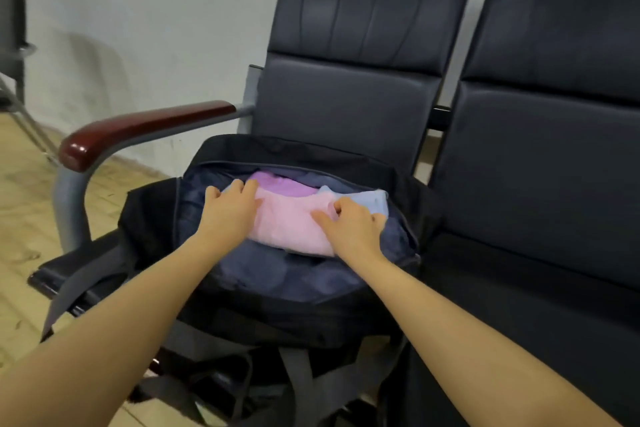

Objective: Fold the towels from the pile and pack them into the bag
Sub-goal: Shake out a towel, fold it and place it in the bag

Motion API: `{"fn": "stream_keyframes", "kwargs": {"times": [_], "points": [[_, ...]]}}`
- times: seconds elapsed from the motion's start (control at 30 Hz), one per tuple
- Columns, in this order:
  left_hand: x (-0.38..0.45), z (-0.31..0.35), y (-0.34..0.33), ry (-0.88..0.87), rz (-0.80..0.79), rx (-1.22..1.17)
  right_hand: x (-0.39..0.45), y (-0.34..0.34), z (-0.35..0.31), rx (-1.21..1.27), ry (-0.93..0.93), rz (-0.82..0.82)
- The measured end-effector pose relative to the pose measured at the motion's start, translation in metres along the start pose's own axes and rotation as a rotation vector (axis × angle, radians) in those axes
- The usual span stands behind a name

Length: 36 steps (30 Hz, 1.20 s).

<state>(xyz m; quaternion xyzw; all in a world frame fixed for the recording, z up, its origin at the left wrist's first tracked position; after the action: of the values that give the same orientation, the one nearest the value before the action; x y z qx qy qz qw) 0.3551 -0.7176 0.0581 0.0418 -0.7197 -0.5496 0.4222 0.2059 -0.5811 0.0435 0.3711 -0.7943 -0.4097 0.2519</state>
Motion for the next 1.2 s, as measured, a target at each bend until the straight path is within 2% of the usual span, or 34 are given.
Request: {"fn": "stream_keyframes", "kwargs": {"times": [0.07,0.17,0.27,0.37,0.53,0.6,0.63,0.67,0.7,0.77,0.83,0.87,0.9,1.0,1.1,1.13,1.2], "points": [[0.009,-0.021,-0.024,-0.011,-0.073,0.06,0.021,-0.03,-0.01,-0.028,0.014,-0.026],[0.015,-0.051,-0.069,0.004,-0.307,0.062,0.04,-0.069,-0.023,-0.092,0.032,-0.06],[0.012,-0.064,-0.096,-0.054,-0.414,0.126,0.05,-0.1,-0.03,-0.154,0.044,-0.12],[0.005,-0.058,-0.099,-0.168,-0.353,0.263,0.05,-0.124,-0.038,-0.233,0.094,-0.174],[0.005,-0.057,-0.109,-0.272,-0.385,0.397,0.048,-0.147,-0.045,-0.213,0.103,-0.275],[0.006,-0.057,-0.109,-0.252,-0.395,0.424,0.047,-0.149,-0.049,-0.302,0.111,-0.189],[0.006,-0.055,-0.103,-0.233,-0.361,0.431,0.045,-0.14,-0.052,-0.4,0.108,-0.045],[0.005,-0.051,-0.095,-0.208,-0.321,0.442,0.042,-0.134,-0.053,-0.463,0.082,0.01],[0.002,-0.045,-0.087,-0.212,-0.256,0.466,0.042,-0.132,-0.052,-0.505,0.058,0.029],[-0.01,-0.027,-0.083,-0.353,-0.188,0.467,0.045,-0.13,-0.052,-0.546,0.09,0.053],[-0.026,-0.016,-0.096,-0.498,-0.248,0.433,0.048,-0.132,-0.053,-0.527,0.196,0.01],[-0.033,-0.017,-0.104,-0.512,-0.284,0.42,0.048,-0.135,-0.055,-0.51,0.253,-0.025],[-0.037,-0.021,-0.114,-0.49,-0.312,0.408,0.048,-0.138,-0.057,-0.516,0.297,-0.058],[-0.034,-0.04,-0.122,-0.275,-0.424,0.352,0.051,-0.156,-0.048,-0.585,0.313,-0.261],[-0.031,-0.059,-0.138,-0.082,-0.679,0.355,0.049,-0.171,-0.036,-0.607,0.255,-0.438],[-0.03,-0.064,-0.141,-0.048,-0.752,0.358,0.048,-0.177,-0.032,-0.62,0.235,-0.479],[-0.025,-0.069,-0.145,-0.034,-0.791,0.353,0.049,-0.185,-0.027,-0.643,0.205,-0.52]]}}
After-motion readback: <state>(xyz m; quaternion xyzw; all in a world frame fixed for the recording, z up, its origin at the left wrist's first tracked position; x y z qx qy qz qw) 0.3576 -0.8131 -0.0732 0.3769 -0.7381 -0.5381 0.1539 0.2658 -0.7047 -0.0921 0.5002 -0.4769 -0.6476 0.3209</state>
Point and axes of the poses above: each hand's wrist, its own x-axis towards the middle knuckle, its own y-axis out of the back of the hand, z = x × y, the point moved 10 cm from there along x, towards the middle knuckle, and after that the axes turned 14 degrees about -z, right-handed, at the moved point
